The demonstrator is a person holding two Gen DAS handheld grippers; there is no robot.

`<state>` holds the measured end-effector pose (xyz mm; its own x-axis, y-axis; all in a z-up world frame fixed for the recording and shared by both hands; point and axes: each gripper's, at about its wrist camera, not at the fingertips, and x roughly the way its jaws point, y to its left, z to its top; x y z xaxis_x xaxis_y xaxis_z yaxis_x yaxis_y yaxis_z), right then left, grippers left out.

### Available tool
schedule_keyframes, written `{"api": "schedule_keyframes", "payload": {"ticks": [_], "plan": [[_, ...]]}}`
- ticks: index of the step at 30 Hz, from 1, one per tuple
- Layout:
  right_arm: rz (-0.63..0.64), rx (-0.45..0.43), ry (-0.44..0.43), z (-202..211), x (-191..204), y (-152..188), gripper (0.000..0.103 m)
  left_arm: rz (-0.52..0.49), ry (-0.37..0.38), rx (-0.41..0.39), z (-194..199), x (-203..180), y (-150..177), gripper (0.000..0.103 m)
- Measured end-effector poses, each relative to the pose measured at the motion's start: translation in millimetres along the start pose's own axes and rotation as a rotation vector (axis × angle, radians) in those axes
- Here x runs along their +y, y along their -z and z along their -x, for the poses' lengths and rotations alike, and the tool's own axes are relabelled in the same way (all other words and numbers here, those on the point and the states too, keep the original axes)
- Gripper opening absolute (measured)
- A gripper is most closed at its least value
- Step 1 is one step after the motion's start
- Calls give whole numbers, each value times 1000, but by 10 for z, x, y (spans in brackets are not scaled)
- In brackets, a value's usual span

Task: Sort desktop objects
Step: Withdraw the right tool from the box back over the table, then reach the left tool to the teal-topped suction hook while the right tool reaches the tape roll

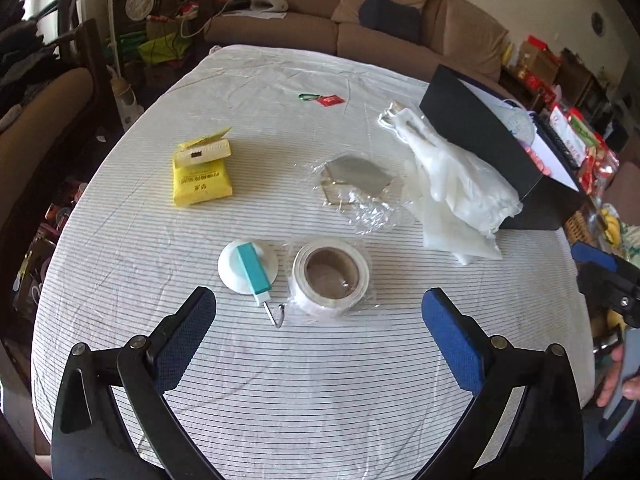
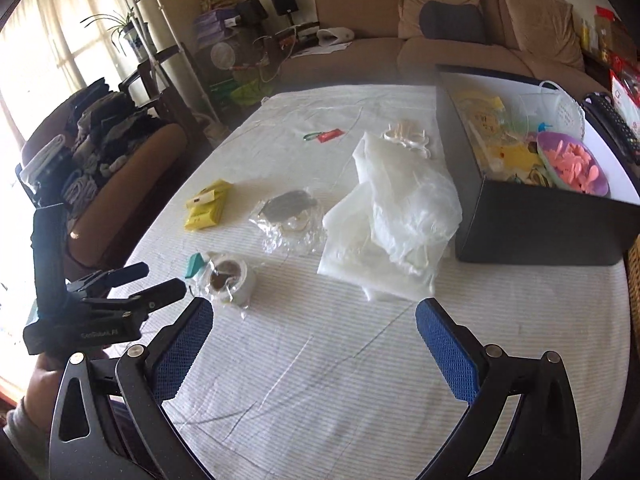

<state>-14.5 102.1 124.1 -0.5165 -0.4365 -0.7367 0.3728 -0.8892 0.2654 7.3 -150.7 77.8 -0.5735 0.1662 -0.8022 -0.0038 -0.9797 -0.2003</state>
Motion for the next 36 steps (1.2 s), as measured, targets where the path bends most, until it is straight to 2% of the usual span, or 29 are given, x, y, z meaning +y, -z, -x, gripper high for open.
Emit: {"api": "schedule_keyframes", "payload": {"ticks": [2, 4, 6, 8, 11, 13, 16, 18, 19, 20, 22, 25, 30, 36], "plan": [[-13, 2, -11, 15, 50, 123, 103, -13, 12, -4, -70, -3, 86, 103], [-16, 1, -9, 26, 89, 234, 103, -68, 0, -7, -118, -85, 98, 103], [-17, 4, -6, 20, 112, 323, 103, -156, -37, -24, -175, -217, 89, 103], [-22, 9, -1, 4, 114, 382, 103, -212, -83, -5, -322, -315, 64, 103], [-28, 24, 1, -31, 100, 438, 103, -241, -124, 23, -562, -360, 37, 103], [-26, 26, 12, -29, 83, 445, 103, -282, -165, 6, -637, -405, 41, 103], [-25, 20, 22, -15, 53, 440, 103, -301, -179, -13, -679, -438, 37, 102], [-30, 20, 26, -32, 40, 432, 103, -307, -185, -26, -669, -450, 24, 92], [-35, 22, 25, -47, 36, 430, 103, -303, -165, -31, -656, -443, 9, 71], [-42, 24, 24, -66, 32, 431, 103, -286, -134, -28, -639, -416, -9, 52], [-53, 31, 17, -116, 29, 439, 103, -237, -68, -19, -589, -315, -43, 45], [-59, 48, 7, -201, 48, 457, 103, -114, 83, -22, -400, -95, -112, 19], [-42, 66, -5, -326, 138, 435, 103, 8, 187, -114, 8, 294, -229, 17], [-13, 56, -52, -502, 341, 322, 103, 205, 193, -88, -25, 872, -291, 20]]}}
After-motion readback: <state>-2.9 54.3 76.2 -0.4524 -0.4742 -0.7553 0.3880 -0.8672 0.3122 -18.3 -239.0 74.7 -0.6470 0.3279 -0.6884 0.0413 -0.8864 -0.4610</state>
